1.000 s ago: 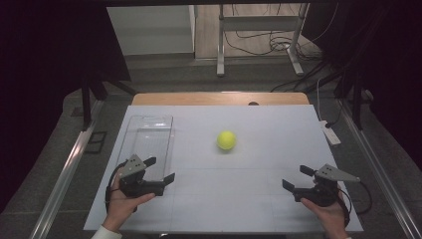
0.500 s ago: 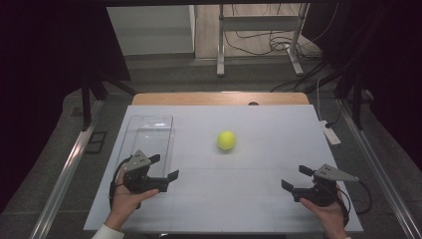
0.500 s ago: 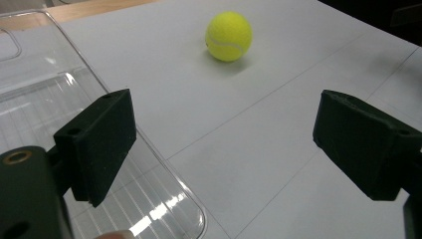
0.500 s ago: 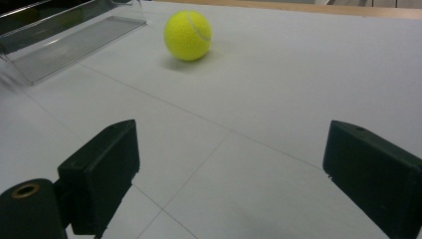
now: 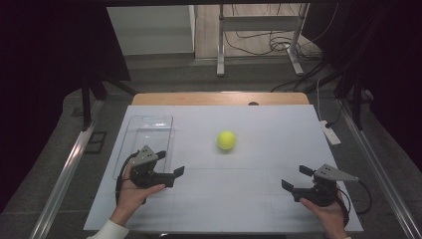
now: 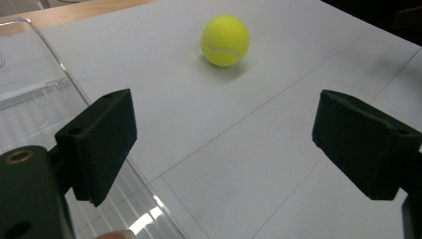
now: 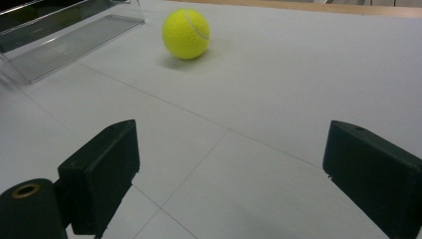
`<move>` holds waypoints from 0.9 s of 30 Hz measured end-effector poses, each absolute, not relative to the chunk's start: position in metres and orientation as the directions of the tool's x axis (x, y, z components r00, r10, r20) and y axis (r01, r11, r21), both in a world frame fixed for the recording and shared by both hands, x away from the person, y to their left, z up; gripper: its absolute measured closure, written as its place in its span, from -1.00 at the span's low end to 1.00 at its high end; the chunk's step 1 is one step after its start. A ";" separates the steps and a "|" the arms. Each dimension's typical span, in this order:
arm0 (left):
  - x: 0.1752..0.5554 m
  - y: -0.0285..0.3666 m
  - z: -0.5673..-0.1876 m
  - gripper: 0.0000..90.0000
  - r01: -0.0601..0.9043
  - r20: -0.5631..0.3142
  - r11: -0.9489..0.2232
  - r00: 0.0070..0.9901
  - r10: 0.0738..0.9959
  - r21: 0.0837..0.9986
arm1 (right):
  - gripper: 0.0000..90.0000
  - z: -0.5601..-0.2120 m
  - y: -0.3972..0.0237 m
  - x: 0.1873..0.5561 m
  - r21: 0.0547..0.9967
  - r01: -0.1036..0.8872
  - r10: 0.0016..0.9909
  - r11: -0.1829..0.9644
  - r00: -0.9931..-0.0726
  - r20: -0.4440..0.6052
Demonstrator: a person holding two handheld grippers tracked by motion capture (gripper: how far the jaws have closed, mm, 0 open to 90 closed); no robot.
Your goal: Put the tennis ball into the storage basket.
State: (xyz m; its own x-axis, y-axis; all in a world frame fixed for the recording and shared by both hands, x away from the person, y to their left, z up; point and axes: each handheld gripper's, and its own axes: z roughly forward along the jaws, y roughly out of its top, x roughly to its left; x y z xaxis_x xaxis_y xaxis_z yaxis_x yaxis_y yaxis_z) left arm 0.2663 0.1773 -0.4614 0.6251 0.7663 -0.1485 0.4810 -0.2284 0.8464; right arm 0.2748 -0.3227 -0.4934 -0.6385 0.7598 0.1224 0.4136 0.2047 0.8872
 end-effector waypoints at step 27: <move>0.278 0.168 -0.455 -0.75 0.507 -0.155 -0.238 0.617 0.772 0.828 | -0.82 -0.493 -0.322 0.275 0.886 0.415 0.764 0.207 -0.635 0.119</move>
